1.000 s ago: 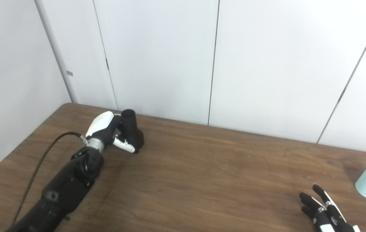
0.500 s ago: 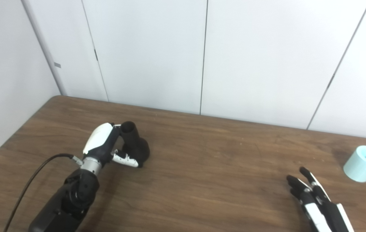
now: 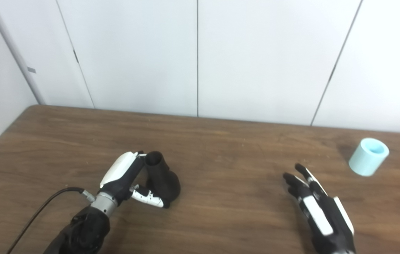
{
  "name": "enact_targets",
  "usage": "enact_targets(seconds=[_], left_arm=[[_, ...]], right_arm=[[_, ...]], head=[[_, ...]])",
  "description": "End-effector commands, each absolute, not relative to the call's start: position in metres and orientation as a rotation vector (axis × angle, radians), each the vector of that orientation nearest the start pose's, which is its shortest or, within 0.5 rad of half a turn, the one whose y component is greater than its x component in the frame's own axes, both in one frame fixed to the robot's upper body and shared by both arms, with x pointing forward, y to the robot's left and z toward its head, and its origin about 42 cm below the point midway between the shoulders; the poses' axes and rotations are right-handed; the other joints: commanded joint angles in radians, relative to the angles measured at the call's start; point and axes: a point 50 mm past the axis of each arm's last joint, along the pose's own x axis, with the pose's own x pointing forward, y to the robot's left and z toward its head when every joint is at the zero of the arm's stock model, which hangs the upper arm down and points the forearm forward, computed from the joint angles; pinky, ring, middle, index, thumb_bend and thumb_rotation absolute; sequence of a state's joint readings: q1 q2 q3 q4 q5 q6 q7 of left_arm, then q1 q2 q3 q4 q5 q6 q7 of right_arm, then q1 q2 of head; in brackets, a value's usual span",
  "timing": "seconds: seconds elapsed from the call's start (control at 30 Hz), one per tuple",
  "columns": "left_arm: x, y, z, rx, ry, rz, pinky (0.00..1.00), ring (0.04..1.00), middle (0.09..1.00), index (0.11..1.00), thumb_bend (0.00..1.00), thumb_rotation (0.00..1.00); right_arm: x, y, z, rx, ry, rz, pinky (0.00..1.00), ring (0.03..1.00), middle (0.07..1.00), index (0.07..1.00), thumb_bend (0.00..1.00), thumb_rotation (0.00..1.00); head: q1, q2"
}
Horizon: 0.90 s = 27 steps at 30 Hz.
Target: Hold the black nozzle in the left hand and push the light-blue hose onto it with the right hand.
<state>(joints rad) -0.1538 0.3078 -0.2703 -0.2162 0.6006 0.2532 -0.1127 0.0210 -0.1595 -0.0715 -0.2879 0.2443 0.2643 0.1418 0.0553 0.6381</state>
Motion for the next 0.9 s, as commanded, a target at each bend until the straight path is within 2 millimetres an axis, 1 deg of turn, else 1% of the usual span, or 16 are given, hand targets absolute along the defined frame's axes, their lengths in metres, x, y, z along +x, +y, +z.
enact_targets(seconds=[0.0, 0.07, 0.17, 0.43, 0.57, 0.67, 0.73, 0.87], left_arm=[[0.309, 0.211, 0.180, 0.926, -0.158, -0.233, 1.00, 0.756, 0.473, 0.500, 0.52, 0.00], [0.302, 0.203, 0.177, 0.914, -0.148, -0.257, 1.00, 0.754, 0.467, 0.506, 0.52, 0.00], [0.290, 0.194, 0.173, 0.889, -0.131, -0.285, 1.00, 0.750, 0.484, 0.489, 0.52, 0.00], [0.273, 0.180, 0.158, 0.852, -0.077, -0.362, 1.00, 0.731, 0.497, 0.477, 0.52, 0.00], [0.262, 0.162, 0.148, 0.889, -0.059, -0.473, 1.00, 0.733, 0.488, 0.485, 0.52, 0.00], [0.259, 0.153, 0.144, 0.912, -0.062, -0.534, 1.00, 0.733, 0.486, 0.487, 0.52, 0.00], [0.257, 0.148, 0.142, 0.924, -0.068, -0.560, 1.00, 0.729, 0.488, 0.486, 0.52, 0.00], [0.254, 0.142, 0.140, 0.935, -0.076, -0.597, 1.00, 0.722, 0.486, 0.488, 0.52, 0.00]], right_arm=[[0.275, -0.260, 0.176, 0.062, -0.086, 0.148, 0.92, 0.912, 0.835, 0.933, 0.50, 0.69], [0.275, -0.259, 0.177, 0.064, -0.082, 0.151, 0.92, 0.914, 0.836, 0.934, 0.50, 0.70], [0.274, -0.256, 0.178, 0.064, -0.079, 0.152, 0.93, 0.919, 0.838, 0.937, 0.51, 0.71], [0.271, -0.249, 0.182, 0.065, -0.078, 0.141, 0.93, 0.922, 0.845, 0.938, 0.49, 0.72], [0.271, -0.249, 0.186, 0.061, -0.081, 0.131, 0.92, 0.922, 0.846, 0.939, 0.48, 0.71], [0.271, -0.249, 0.189, 0.058, -0.085, 0.126, 0.93, 0.921, 0.855, 0.940, 0.47, 0.70], [0.272, -0.249, 0.191, 0.053, -0.089, 0.124, 0.94, 0.923, 0.878, 0.939, 0.47, 0.69], [0.272, -0.252, 0.197, 0.039, -0.108, 0.115, 0.95, 0.927, 0.894, 0.937, 0.47, 0.69]], head=[[-0.008, 0.004], [-0.023, 0.011], [-0.043, 0.022], [-0.077, 0.043], [-0.091, 0.055], [-0.097, 0.062], [-0.101, 0.064], [-0.111, 0.067]])
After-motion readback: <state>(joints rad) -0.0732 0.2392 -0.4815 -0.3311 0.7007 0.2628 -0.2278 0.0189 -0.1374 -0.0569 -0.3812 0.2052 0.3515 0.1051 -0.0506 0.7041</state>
